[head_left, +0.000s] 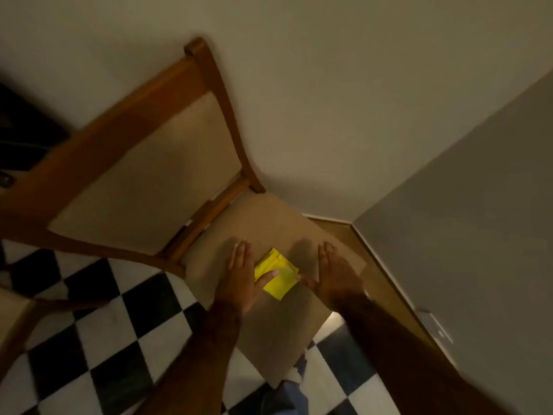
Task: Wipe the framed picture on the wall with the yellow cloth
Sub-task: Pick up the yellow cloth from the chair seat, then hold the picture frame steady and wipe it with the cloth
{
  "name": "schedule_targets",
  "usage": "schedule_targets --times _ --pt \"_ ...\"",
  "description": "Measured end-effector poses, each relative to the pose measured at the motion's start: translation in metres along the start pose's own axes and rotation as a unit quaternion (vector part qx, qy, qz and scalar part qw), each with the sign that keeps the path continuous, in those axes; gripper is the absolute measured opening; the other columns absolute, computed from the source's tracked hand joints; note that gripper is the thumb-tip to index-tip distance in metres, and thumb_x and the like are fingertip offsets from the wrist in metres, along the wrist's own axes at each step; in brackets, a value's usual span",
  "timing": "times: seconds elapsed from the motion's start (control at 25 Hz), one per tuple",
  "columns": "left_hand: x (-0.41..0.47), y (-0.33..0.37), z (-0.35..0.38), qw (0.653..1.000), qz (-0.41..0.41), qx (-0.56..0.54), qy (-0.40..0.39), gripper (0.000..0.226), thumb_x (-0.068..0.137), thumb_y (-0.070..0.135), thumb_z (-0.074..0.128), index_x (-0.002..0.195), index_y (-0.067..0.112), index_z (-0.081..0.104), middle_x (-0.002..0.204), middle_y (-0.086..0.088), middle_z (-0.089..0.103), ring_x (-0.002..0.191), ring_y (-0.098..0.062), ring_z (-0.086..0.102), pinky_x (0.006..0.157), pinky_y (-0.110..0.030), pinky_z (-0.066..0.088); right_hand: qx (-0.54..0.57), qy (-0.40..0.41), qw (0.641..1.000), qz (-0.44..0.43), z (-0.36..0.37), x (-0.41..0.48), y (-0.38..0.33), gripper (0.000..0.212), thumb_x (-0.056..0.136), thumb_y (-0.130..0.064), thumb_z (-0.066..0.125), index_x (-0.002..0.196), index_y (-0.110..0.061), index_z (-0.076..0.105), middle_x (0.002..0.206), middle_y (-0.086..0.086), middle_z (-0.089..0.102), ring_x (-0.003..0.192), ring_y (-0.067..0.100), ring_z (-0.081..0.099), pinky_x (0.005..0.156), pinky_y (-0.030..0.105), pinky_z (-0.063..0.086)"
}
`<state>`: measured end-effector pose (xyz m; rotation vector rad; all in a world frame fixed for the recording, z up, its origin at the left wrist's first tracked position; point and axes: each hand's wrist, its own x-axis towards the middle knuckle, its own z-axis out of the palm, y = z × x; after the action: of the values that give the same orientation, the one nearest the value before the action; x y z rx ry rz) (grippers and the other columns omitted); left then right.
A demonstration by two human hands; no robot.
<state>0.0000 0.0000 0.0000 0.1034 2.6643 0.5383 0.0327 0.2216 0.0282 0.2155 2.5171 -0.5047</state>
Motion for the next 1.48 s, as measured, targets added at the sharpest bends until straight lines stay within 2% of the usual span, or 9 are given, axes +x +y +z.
schedule_targets --times 0.12,0.36,0.52,0.64,0.76,0.88,1.08,1.28,1.48 --pt "0.021 -0.016 0.040 0.998 -0.040 -0.016 -0.041 0.101 0.088 0.064 0.056 0.158 0.002 0.018 0.168 -0.018 0.018 0.157 -0.030 0.015 0.126 -0.038 0.013 0.048 -0.052 0.997 -0.017 0.039 0.029 0.011 0.090 0.098 -0.057 0.049 0.164 -0.014 0.006 0.173 0.009 0.008 0.159 0.027 0.018 0.124 0.037 0.022" --pt "0.045 -0.018 0.085 0.991 -0.109 -0.063 -0.051 0.075 0.092 0.031 0.067 0.153 0.001 0.033 0.158 -0.020 0.037 0.148 -0.034 0.033 0.120 -0.038 0.027 0.163 -0.079 0.983 -0.022 0.097 0.072 0.002 0.078 0.095 -0.032 0.064 0.161 -0.015 0.025 0.166 0.008 0.030 0.152 0.027 0.031 0.120 0.034 0.027" --pt "0.053 -0.015 0.085 0.981 -0.130 -0.136 -0.050 0.043 0.082 0.015 0.077 0.119 -0.004 0.065 0.122 -0.024 0.067 0.116 -0.040 0.061 0.100 -0.046 0.047 0.230 -0.065 0.970 0.036 0.096 0.091 -0.001 0.059 0.087 -0.013 0.068 0.145 -0.013 0.054 0.146 0.013 0.055 0.137 0.031 0.049 0.104 0.029 0.038" --pt "0.046 0.000 0.054 0.976 -0.115 -0.174 -0.065 0.028 0.076 0.013 0.082 0.098 -0.002 0.072 0.098 -0.021 0.074 0.097 -0.038 0.069 0.080 -0.041 0.052 0.310 -0.096 0.942 0.085 0.066 0.073 0.010 0.044 0.085 -0.014 0.077 0.128 -0.010 0.069 0.122 0.009 0.069 0.120 0.024 0.062 0.094 0.027 0.042" --pt "0.046 0.043 0.011 0.964 -0.095 -0.234 -0.085 0.036 0.075 0.016 0.084 0.108 0.008 0.072 0.099 -0.010 0.074 0.100 -0.032 0.071 0.077 -0.033 0.051 0.382 -0.051 0.917 0.108 0.003 0.051 0.022 0.020 0.082 -0.017 0.080 0.098 -0.009 0.072 0.100 0.011 0.068 0.099 0.028 0.063 0.089 0.040 0.049" --pt "0.048 0.119 -0.048 0.963 -0.002 -0.257 -0.085 0.053 0.068 0.031 0.080 0.115 0.008 0.070 0.109 -0.012 0.075 0.101 -0.028 0.070 0.086 -0.037 0.054 0.433 0.015 0.896 0.096 -0.090 0.016 0.039 0.016 0.084 -0.011 0.078 0.097 -0.007 0.068 0.101 0.020 0.067 0.098 0.035 0.064 0.094 0.056 0.053" --pt "0.029 0.259 -0.145 0.952 0.162 -0.254 -0.059 0.039 0.059 0.043 0.077 0.086 0.014 0.075 0.071 0.003 0.070 0.059 0.004 0.057 0.062 -0.026 0.048 0.445 0.155 0.878 0.084 -0.235 -0.076 0.082 0.023 0.083 -0.010 0.080 0.103 -0.003 0.073 0.099 0.027 0.071 0.092 0.040 0.069 0.090 0.058 0.058" --pt "-0.031 0.401 -0.232 0.924 0.275 -0.265 0.000 0.048 0.061 0.043 0.080 0.092 0.007 0.078 0.079 -0.018 0.075 0.067 -0.013 0.056 0.071 -0.042 0.056 0.465 0.278 0.839 0.047 -0.368 -0.196 0.114 0.031 0.083 -0.003 0.079 0.110 0.010 0.069 0.092 0.019 0.065 0.086 0.029 0.064 0.088 0.058 0.060" --pt "-0.093 0.505 -0.297 0.888 0.367 -0.274 0.044 0.028 0.074 0.024 0.087 0.096 0.009 0.079 0.084 -0.016 0.078 0.072 -0.013 0.062 0.076 -0.043 0.058 0.413 0.380 0.827 0.030 -0.463 -0.308 0.128 0.031 0.082 -0.002 0.079 0.111 0.007 0.071 0.107 0.035 0.071 0.093 0.038 0.071 0.089 0.061 0.058"
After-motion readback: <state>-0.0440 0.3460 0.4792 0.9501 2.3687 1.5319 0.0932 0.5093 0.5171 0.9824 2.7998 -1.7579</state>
